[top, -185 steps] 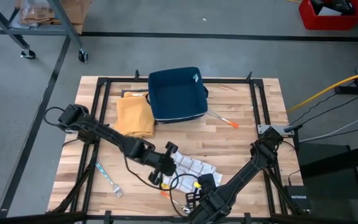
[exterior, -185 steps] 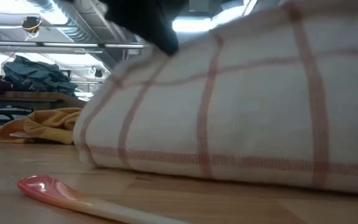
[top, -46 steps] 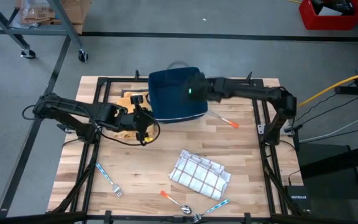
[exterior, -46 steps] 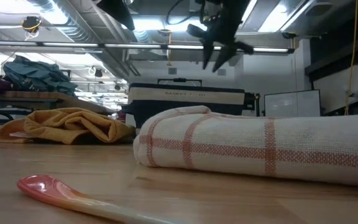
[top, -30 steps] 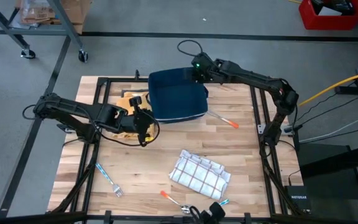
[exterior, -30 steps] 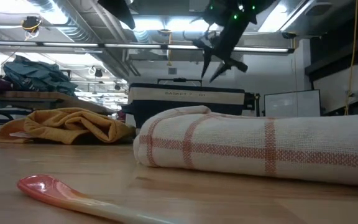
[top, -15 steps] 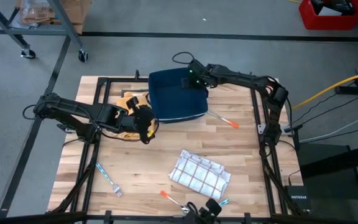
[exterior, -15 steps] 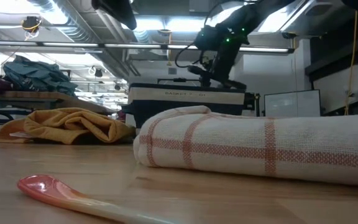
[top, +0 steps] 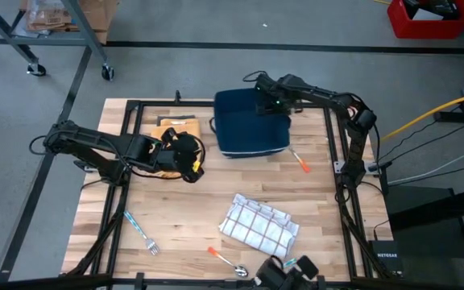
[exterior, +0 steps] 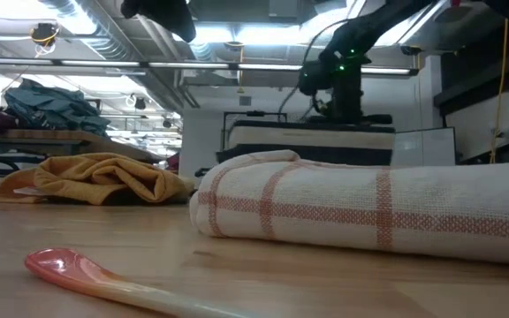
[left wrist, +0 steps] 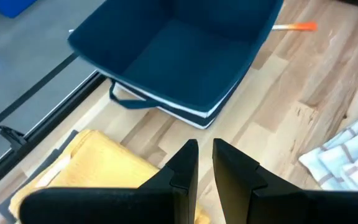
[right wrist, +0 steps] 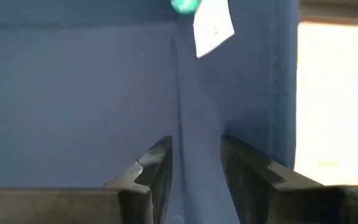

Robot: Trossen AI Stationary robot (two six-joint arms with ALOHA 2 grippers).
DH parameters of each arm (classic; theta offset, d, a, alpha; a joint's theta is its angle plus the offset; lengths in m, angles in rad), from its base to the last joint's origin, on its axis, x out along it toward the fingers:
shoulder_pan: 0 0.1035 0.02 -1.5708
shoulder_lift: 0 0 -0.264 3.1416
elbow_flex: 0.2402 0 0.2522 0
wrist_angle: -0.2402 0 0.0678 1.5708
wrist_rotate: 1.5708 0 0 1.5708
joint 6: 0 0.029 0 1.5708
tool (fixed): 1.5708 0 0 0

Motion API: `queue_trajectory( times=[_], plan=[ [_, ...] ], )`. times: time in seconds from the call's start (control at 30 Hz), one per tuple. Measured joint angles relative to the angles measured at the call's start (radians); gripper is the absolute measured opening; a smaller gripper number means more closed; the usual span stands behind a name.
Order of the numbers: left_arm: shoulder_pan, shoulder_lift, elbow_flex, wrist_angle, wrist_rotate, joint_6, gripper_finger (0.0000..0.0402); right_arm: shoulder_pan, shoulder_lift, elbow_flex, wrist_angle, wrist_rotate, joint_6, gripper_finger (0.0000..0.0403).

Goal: Fold towel
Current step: Adjust the blue bin, then adjust the white pattern towel

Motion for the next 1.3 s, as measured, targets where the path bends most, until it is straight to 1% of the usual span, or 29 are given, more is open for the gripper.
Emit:
queue_trajectory(
  times=[0.17,0.43,0.57,0.7,0.73,0.8,0.87,0.93,1.03,1.1,1.17,1.3],
  plan=[
    [0.000,0.000,0.000,0.037,0.000,0.014,0.0043,-0.034,0.000,0.000,-0.115,-0.001,-0.015,0.0138],
    [0.000,0.000,0.000,0.041,0.000,0.011,0.0043,-0.052,0.000,0.017,-0.132,-0.011,-0.030,0.0138],
    [0.000,0.000,0.000,0.041,0.000,0.013,0.0043,-0.050,0.000,0.075,-0.133,-0.012,-0.066,0.0138],
    [0.000,0.000,0.000,0.041,0.000,0.013,0.0043,-0.049,0.000,0.173,-0.145,-0.014,-0.072,0.0138],
    [0.000,0.000,0.000,0.041,0.000,0.013,0.0043,-0.049,0.000,0.201,-0.150,-0.028,-0.072,0.0138],
    [0.000,0.000,0.000,0.040,0.000,0.011,0.0043,-0.049,0.000,0.264,-0.174,-0.072,-0.072,0.0138],
    [0.000,0.000,0.000,0.041,0.003,-0.002,0.0043,-0.049,0.000,0.327,-0.212,-0.142,-0.072,0.0138],
    [0.000,0.000,0.000,0.040,0.029,-0.036,0.0043,-0.049,0.000,0.381,-0.266,-0.252,-0.068,0.0138],
    [-0.001,0.008,0.000,0.042,0.096,-0.107,0.0043,-0.036,0.000,0.434,-0.366,-0.443,-0.068,0.0138],
    [-0.011,0.024,0.000,0.042,0.130,-0.143,0.0043,-0.014,0.000,0.450,-0.440,-0.529,-0.084,0.0138],
    [-0.029,0.052,0.000,0.043,0.140,-0.169,0.0043,0.020,-0.001,0.449,-0.483,-0.562,-0.114,0.0138],
    [-0.086,0.129,0.000,0.045,0.157,-0.240,0.0043,0.115,-0.006,0.421,-0.478,-0.562,-0.124,0.0138]
  ],
)
